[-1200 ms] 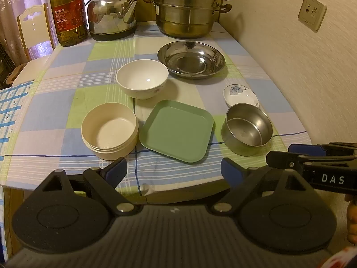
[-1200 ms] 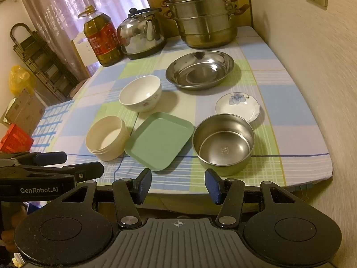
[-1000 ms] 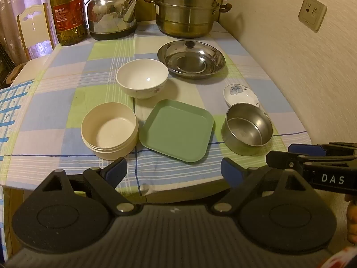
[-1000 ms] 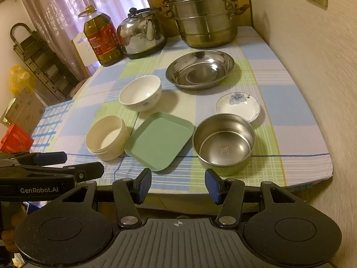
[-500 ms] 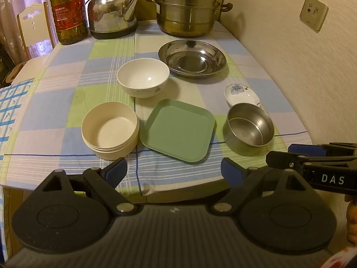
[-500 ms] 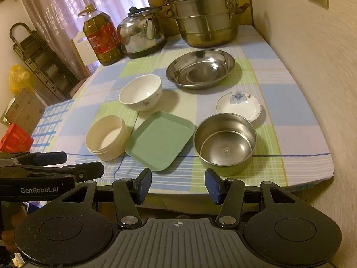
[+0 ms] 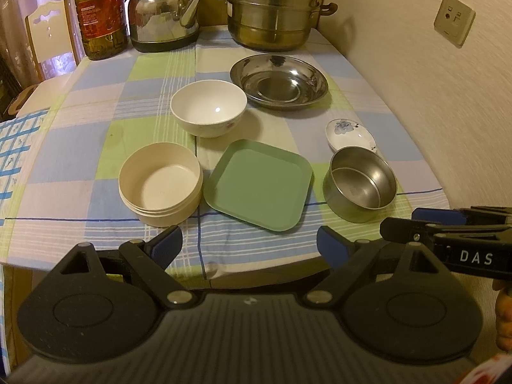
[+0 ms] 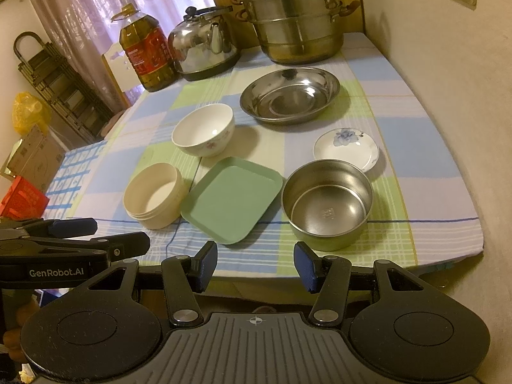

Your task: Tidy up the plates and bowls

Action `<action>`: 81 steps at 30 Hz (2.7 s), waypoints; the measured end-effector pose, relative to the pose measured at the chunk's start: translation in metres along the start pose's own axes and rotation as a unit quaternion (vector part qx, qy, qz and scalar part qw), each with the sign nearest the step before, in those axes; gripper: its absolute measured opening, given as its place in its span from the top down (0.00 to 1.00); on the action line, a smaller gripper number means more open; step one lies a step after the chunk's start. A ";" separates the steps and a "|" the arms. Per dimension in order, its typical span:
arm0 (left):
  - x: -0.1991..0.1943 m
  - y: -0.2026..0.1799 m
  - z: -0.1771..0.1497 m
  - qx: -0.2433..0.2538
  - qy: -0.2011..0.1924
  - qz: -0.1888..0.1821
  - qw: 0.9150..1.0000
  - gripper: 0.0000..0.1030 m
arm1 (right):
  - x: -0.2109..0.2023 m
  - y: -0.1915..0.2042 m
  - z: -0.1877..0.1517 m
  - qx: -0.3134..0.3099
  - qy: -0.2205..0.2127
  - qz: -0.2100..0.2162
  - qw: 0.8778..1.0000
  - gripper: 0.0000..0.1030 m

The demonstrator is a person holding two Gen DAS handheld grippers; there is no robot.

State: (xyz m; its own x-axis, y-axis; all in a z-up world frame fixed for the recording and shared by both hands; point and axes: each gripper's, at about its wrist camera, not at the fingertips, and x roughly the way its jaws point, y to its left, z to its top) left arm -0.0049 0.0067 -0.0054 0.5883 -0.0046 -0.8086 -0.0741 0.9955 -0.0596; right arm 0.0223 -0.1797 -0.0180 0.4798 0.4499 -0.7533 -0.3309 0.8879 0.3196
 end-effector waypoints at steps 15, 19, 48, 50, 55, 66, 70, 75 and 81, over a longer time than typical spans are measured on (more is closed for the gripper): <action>0.029 0.020 0.005 -0.031 0.013 -0.025 0.999 0.28 | 0.024 -0.006 0.003 0.029 0.020 0.013 0.999 0.48; 0.044 0.025 0.002 -0.044 0.017 -0.028 0.998 0.37 | 0.036 -0.009 0.003 0.037 0.022 0.023 0.999 0.48; 0.123 0.043 0.000 -0.124 0.005 -0.004 0.992 0.68 | 0.128 0.001 0.015 0.034 0.025 -0.009 0.999 0.70; 0.126 0.043 0.001 -0.125 0.008 -0.002 0.992 0.68 | 0.132 0.003 0.015 0.032 0.028 -0.015 0.999 0.71; 0.134 0.046 0.003 -0.135 0.014 0.001 0.991 0.68 | 0.141 0.005 0.016 0.026 0.034 -0.035 0.999 0.74; 0.148 0.043 0.004 -0.128 0.017 0.015 0.991 0.77 | 0.156 0.006 0.015 0.005 0.047 -0.051 0.998 0.88; 0.149 0.042 0.002 -0.122 0.016 0.020 0.992 0.79 | 0.156 0.006 0.014 -0.003 0.045 -0.051 0.998 0.88; 0.148 0.043 0.003 -0.120 0.008 0.016 0.993 0.82 | 0.155 0.006 0.013 -0.009 0.047 -0.050 0.998 0.88; 0.140 0.042 0.003 -0.120 -0.003 0.014 0.993 0.82 | 0.146 0.010 0.013 -0.022 0.035 -0.047 0.998 0.88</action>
State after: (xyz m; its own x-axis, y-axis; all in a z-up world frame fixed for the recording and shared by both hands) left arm 0.0763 0.0482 -0.1194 0.5887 0.0246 -0.8080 -0.2797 0.9440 -0.1751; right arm 0.0994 -0.1042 -0.1177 0.4525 0.3560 -0.8176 -0.3241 0.9198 0.2211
